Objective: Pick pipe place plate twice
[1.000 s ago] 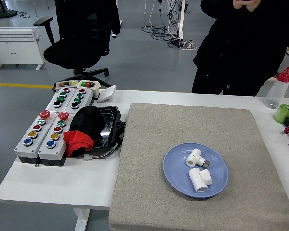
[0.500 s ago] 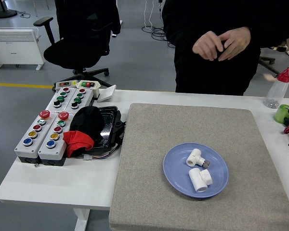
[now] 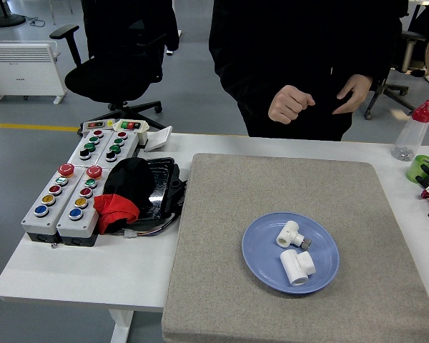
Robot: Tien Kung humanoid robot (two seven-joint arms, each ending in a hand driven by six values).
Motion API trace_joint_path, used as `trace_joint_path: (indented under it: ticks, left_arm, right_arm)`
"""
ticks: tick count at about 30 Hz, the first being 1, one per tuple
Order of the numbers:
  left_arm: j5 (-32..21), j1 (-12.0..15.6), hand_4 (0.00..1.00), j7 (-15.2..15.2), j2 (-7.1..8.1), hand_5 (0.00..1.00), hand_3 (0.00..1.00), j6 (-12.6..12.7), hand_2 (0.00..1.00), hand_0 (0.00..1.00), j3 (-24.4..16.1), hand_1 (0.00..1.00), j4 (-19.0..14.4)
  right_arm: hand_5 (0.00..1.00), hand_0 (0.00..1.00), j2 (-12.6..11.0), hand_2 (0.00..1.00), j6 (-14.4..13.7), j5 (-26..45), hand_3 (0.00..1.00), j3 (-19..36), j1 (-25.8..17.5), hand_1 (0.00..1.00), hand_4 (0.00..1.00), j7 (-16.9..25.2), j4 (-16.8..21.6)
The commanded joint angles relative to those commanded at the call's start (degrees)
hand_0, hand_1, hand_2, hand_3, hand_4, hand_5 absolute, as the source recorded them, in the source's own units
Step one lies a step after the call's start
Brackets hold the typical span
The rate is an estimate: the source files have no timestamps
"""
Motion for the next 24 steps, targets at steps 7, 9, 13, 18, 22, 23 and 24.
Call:
trace_joint_path:
  ticks: [7,9,13,18,22,23,24]
  left_arm:
    - [-0.36,-0.02,0.488,0.03,-0.04,0.998,0.617,0.01,0.676,0.672,0.26,0.657,-0.04]
    - [-0.52,-0.01,0.488,0.05,-0.04,0.998,0.617,0.01,0.676,0.672,0.39,0.657,-0.07]
    - [-0.71,0.0,0.488,0.05,-0.04,0.998,0.617,-0.01,0.676,0.672,0.54,0.657,-0.09]
    - [-0.7,-0.03,0.488,-0.07,-0.03,0.998,0.616,-0.01,0.677,0.671,0.49,0.658,-0.04]
    - [-0.68,-0.13,0.488,-0.2,-0.04,0.998,0.616,0.05,0.677,0.671,0.42,0.658,0.03]
    - [-0.73,-0.16,0.488,-0.26,-0.04,0.998,0.616,0.06,0.677,0.671,0.43,0.658,0.06]
    - [-0.75,-0.17,0.488,-0.28,-0.04,0.998,0.617,0.07,0.677,0.672,0.43,0.657,0.07]
  right_arm:
    - [0.638,0.874,-0.01,0.873,0.04,-0.26,0.83,0.05,0.05,0.826,0.597,-0.12,0.07]
    - [0.638,0.874,-0.03,0.873,0.11,-0.36,0.83,0.02,0.02,0.826,0.597,-0.2,0.1]
    - [0.633,0.874,-0.01,0.874,0.26,-0.49,0.83,0.04,-0.04,0.827,0.601,-0.35,0.1]
    - [0.63,0.875,-0.01,0.876,0.43,-0.66,0.828,0.01,-0.06,0.828,0.602,-0.68,0.05]
    - [0.63,0.875,0.01,0.876,0.41,-0.66,0.828,0.07,-0.05,0.828,0.602,-0.72,0.0]
    - [0.63,0.875,0.03,0.876,0.4,-0.63,0.828,0.05,-0.02,0.828,0.602,-0.71,-0.02]
    - [0.627,0.874,0.04,0.876,0.4,-0.61,0.826,0.04,-0.01,0.827,0.605,-0.71,-0.02]
